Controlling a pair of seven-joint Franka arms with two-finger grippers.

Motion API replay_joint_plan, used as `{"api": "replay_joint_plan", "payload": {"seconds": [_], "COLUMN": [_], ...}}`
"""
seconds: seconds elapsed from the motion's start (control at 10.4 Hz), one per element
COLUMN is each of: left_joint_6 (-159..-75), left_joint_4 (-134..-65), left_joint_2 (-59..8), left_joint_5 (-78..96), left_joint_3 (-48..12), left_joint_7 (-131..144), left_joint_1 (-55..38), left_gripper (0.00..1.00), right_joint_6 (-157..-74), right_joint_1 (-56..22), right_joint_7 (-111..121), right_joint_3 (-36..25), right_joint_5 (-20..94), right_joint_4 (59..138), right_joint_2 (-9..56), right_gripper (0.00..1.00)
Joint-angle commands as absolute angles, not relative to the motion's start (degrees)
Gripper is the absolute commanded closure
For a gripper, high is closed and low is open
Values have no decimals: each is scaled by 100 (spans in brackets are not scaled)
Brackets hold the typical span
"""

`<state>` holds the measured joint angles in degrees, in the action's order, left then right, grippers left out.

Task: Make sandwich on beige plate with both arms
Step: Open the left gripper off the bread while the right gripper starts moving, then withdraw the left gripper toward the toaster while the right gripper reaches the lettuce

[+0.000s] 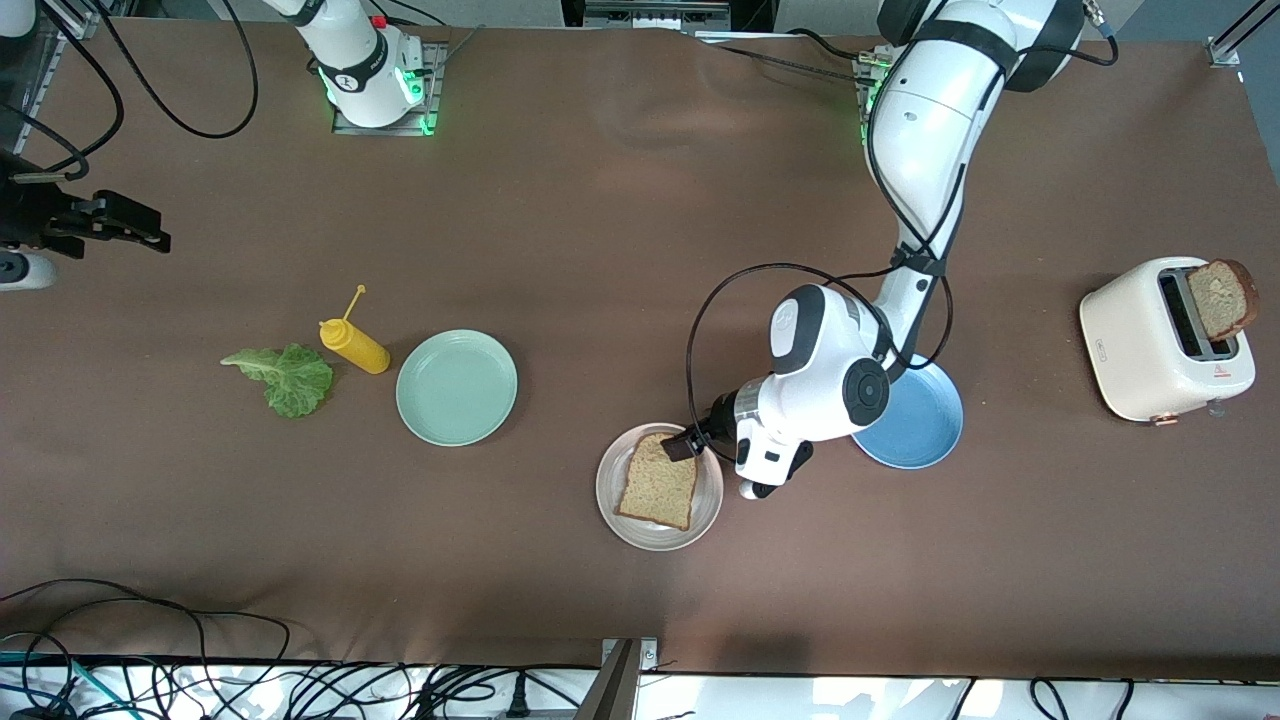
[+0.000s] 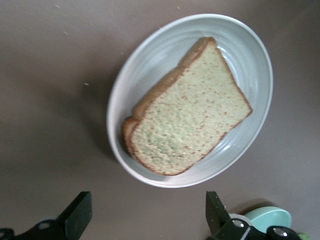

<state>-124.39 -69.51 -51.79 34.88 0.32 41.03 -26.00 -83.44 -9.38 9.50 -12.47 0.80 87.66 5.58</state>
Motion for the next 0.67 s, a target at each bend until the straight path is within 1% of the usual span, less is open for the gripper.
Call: {"api": "replay_joint_plan", "payload": {"seconds": [0.0,0.1,0.19,0.38,0.57], "left_joint_6": [-11657,-11280,-11076,-10707,-10137], "left_joint_4": [-6996,-6961,-6961,-6961,-6952], "left_joint_2": [-4730,-4511,-4291,-3878,-3430], "left_joint_5": [2981,2631,2228,1873,1627], "left_joint_3": [35,105,105,106,105], "left_joint_7": [4069,4061,4052,4017,3432], "left_joint_1": [-2208,-2084,-1918,-1593,-1258], "left_gripper": [0,0,0,0,0], "right_joint_6": [-8174,-8235,-8244,-8244,-8244], "right_joint_1": [-967,-1010,-1002,-967,-906], "right_joint_7": [1073,1072,1133,1151,1458], "right_joint_3": [-1231,-1230,-1248,-1257,-1283], "right_joint_5": [70,44,61,35,62], "right_joint_4": [8675,8675,8666,8666,8657], "right_joint_2": [650,711,782,835,1062], "right_gripper": [0,0,0,0,0]}}
